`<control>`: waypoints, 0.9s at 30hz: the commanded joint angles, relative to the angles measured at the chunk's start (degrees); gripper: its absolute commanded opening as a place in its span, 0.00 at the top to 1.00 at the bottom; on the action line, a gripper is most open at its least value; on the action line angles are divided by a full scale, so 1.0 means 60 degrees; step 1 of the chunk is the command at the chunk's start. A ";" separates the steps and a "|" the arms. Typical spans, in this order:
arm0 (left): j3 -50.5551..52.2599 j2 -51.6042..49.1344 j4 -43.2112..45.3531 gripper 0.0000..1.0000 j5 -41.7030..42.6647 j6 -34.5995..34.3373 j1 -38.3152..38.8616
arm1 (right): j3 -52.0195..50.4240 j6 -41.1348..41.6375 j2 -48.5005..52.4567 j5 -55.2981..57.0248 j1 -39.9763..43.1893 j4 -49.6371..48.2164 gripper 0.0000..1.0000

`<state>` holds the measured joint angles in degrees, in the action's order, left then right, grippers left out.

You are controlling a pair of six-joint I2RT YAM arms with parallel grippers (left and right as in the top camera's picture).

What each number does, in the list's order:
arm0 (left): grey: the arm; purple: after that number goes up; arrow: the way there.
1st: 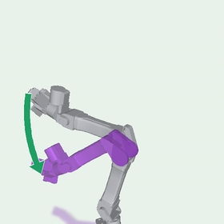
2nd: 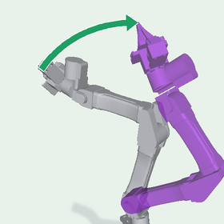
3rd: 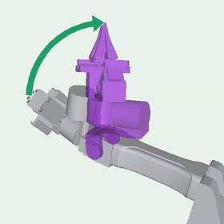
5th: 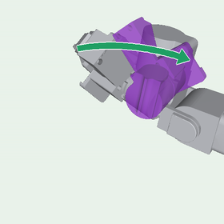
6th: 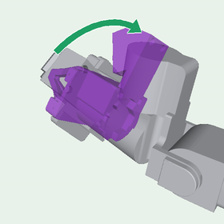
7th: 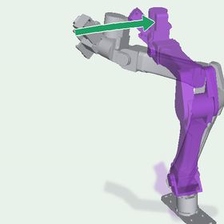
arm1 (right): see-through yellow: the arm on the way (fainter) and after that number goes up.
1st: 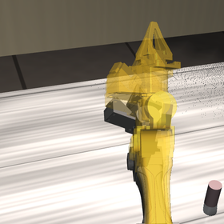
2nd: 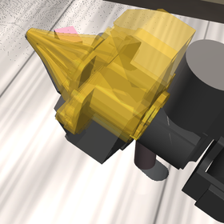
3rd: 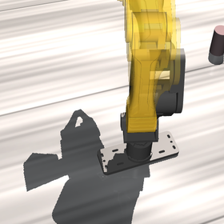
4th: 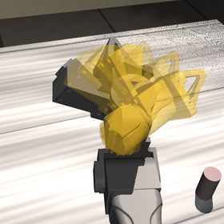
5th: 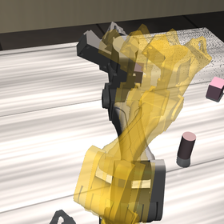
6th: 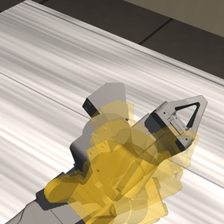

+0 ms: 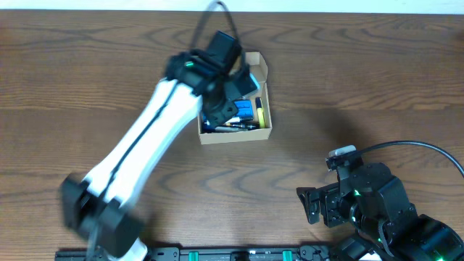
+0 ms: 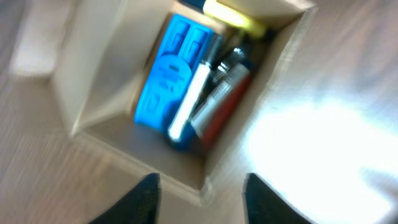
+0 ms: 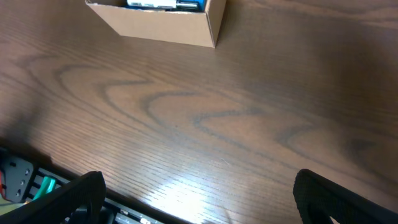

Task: Pack container

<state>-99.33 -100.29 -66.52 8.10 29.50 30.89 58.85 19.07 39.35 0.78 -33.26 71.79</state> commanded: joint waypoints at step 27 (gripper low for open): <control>-0.0368 0.1836 -0.0138 0.94 0.0433 -0.4058 -0.3406 | -0.0025 0.0102 -0.0015 -0.0025 -0.0095 0.0004 0.01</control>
<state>-101.51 -85.69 -68.84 5.48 4.10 12.25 58.83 19.07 39.35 0.75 -33.26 71.77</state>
